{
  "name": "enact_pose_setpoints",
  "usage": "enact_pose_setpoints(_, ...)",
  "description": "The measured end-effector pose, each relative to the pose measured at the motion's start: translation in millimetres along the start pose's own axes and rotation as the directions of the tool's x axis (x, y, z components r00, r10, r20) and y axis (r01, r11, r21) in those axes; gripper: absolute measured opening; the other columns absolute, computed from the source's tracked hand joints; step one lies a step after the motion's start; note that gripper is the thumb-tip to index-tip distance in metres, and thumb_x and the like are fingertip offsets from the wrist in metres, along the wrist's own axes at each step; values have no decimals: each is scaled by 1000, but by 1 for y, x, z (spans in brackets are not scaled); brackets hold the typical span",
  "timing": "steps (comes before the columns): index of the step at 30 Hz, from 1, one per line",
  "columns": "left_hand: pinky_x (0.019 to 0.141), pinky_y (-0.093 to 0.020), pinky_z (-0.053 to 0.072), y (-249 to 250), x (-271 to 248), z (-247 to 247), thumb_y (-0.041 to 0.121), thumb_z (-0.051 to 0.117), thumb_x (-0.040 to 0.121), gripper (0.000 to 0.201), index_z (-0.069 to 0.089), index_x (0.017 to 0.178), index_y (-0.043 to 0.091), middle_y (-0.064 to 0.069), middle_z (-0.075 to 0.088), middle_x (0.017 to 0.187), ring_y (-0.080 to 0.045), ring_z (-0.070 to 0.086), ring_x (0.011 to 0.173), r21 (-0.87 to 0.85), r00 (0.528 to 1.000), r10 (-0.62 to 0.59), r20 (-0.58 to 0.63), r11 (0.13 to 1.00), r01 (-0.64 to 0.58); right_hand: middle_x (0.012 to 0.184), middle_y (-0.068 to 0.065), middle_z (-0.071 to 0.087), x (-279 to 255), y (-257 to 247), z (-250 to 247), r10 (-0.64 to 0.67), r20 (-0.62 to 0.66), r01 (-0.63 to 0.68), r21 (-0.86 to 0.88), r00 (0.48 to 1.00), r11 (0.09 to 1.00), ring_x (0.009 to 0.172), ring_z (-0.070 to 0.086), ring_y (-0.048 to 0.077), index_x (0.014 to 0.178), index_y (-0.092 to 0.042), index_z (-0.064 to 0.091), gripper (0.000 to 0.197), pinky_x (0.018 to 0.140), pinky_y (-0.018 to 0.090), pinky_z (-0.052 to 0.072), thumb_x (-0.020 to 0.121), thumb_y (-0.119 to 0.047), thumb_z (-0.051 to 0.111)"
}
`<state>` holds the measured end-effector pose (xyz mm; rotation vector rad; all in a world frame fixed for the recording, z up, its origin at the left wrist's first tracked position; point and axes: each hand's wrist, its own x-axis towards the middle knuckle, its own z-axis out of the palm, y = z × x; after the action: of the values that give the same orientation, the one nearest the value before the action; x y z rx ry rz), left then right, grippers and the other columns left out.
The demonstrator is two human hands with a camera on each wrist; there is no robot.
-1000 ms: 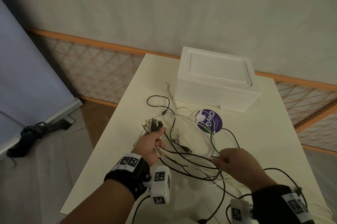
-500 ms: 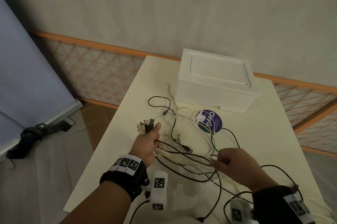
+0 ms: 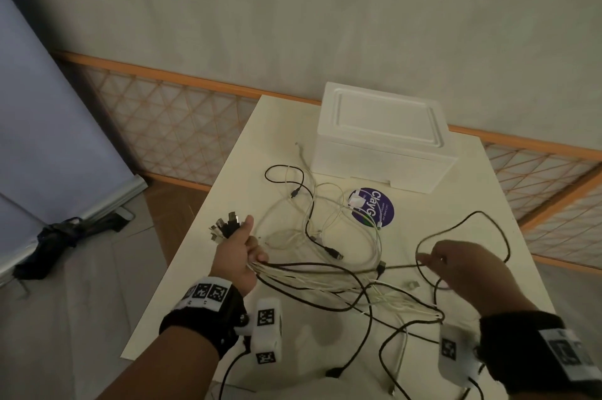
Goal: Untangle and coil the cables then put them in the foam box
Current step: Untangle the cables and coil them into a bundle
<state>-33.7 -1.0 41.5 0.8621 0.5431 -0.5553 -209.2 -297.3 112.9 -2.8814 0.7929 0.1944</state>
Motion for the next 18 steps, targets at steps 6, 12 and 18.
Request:
enact_pose_setpoints(6, 34, -18, 23, -16, -32, 31, 17, 59, 92, 41, 37, 58, 21, 7, 23, 44, -7, 21, 34, 71, 983, 14, 181, 997, -28, 135, -21, 40, -25, -109, 20, -457, 75, 403, 359, 887, 842, 124, 39, 2, 144, -33, 31, 91, 107, 26, 32, 67, -67, 67)
enact_pose_setpoints(12, 35, -18, 24, -9, -41, 40, 17, 63, 87, 39, 39, 57, 20, 7, 25, 42, -8, 21, 34, 34, 974, 79, 214, 996, -88, 104, 3, 65, -12, -132, 54, -419, 217, 399, 130, 882, 907, 100, 61, 25, 114, -26, 51, 34, 78, 32, 47, 80, -29, 56)
enact_pose_setpoints(18, 35, -18, 19, 18, -16, -11, 25, 65, 90, 46, 30, 59, 21, 8, 21, 43, -9, 17, 34, -61, 991, 115, -67, 991, -119, 89, -6, 62, -8, -35, 60, -236, 258, 245, -2, 937, 970, 93, 61, 18, 91, -28, 55, 13, 71, 28, 44, 80, -34, 52)
